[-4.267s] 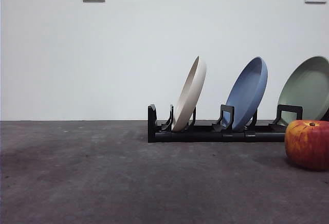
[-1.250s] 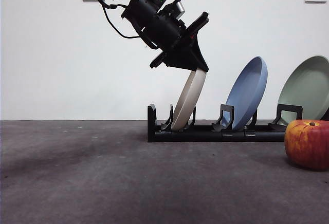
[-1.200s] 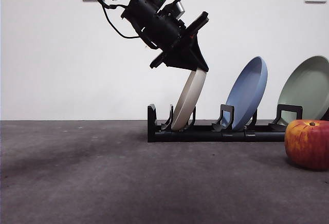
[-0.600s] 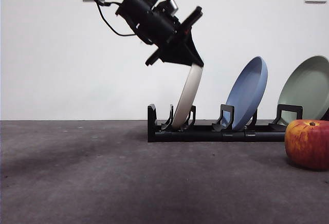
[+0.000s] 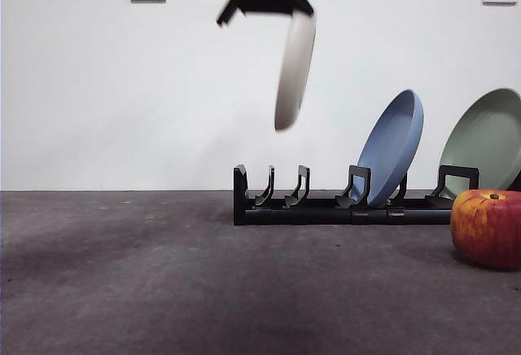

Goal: Take the yellow plate from the plate rack,put the plate on the table,take the apple from the table,put the apple in the plate

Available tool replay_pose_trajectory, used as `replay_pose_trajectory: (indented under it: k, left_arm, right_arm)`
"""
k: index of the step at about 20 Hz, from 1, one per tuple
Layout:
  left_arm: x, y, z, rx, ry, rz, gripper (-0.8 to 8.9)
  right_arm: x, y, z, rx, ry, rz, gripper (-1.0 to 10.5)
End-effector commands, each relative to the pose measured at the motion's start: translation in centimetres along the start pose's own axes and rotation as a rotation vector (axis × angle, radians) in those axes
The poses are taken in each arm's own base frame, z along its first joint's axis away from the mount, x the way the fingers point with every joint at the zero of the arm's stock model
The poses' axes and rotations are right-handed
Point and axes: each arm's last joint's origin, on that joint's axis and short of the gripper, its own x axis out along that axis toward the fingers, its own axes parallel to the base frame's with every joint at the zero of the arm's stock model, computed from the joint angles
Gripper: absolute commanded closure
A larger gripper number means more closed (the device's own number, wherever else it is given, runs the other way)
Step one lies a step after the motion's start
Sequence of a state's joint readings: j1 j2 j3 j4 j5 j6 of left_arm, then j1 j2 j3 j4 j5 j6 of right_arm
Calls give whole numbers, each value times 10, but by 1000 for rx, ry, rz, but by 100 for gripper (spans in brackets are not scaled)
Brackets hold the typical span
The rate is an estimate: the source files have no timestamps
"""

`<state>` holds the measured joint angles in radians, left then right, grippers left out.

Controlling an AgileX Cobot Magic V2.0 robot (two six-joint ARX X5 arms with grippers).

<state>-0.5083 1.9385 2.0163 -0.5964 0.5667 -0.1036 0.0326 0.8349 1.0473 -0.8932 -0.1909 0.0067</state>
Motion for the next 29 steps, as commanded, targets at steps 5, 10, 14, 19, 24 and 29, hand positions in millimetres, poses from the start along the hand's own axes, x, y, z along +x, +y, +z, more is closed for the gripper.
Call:
replay_pose_trajectory:
  k: [5,10,14,19,24,29]
  left_arm:
    - [-91,-79,4,404,91,228,821]
    - [-99,-134,-27,574,358,306,819]
    - [-75,-163,-55,678,506,385,819]
    - [-26,-171,-127,763,722,392,819]
    - [14,-166,-202,847,768,424,819]
    - [28,-149,-249,854,807,425,819]
  right_arm:
    - [-1,0,2,-10,-14,1,321]
    - [-1,0,4,-14,-34,4,321]
    - [-1,0,4,-14,-35,4,321]
    - [-1,0,4,-15,-36,4,321]
    - [-1,0,4,-15,-36,4,321]
    - [-1,0,4,-13,-36,4,321]
